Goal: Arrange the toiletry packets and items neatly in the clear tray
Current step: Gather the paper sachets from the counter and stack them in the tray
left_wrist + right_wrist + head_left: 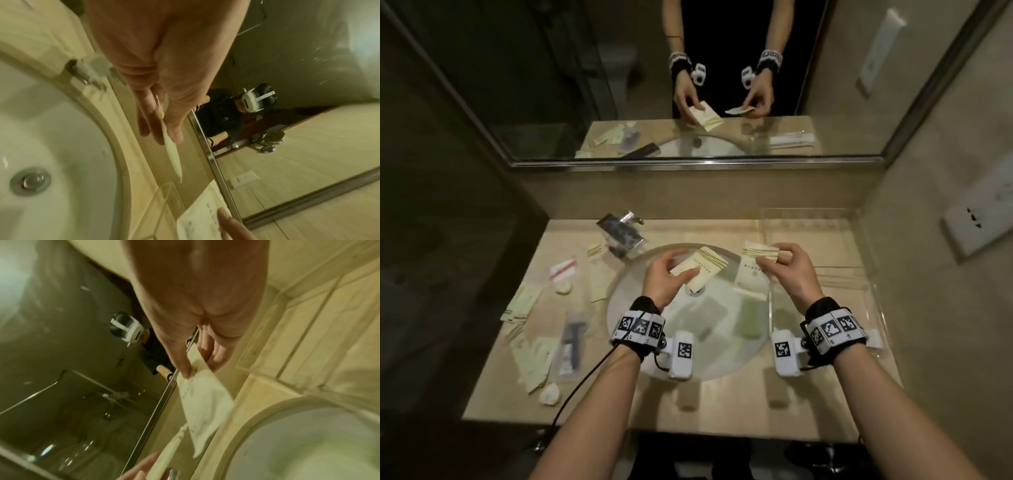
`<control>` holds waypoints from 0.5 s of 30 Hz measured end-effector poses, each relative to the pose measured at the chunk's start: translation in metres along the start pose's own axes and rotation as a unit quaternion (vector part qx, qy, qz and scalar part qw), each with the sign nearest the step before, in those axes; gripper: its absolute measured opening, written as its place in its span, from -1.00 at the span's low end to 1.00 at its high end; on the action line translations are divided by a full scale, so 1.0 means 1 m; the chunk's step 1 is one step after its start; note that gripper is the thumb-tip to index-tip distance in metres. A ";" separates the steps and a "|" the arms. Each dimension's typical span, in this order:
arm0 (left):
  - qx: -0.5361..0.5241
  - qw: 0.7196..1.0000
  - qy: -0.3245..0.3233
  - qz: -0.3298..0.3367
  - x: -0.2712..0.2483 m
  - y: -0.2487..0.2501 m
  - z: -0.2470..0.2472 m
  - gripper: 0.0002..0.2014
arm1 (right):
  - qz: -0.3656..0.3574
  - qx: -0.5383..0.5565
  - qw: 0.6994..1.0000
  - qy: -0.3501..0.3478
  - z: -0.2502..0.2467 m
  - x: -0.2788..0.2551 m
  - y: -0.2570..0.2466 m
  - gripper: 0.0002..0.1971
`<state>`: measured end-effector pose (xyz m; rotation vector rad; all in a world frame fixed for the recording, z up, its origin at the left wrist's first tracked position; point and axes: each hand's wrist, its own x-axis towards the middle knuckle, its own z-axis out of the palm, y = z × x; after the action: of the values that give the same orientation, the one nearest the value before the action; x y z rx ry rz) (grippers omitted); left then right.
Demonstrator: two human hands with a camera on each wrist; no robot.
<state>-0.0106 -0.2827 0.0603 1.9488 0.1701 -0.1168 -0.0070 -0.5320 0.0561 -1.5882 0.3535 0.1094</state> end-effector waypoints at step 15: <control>-0.155 0.963 -0.070 -0.210 -0.009 -0.001 0.139 -0.64 | 0.146 -0.225 0.963 0.029 -0.112 0.020 0.080 -0.54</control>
<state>-0.0203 -0.4119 0.0089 1.5623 0.4787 -0.4791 -0.0273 -0.6461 -0.0196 -1.9803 0.6419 0.3942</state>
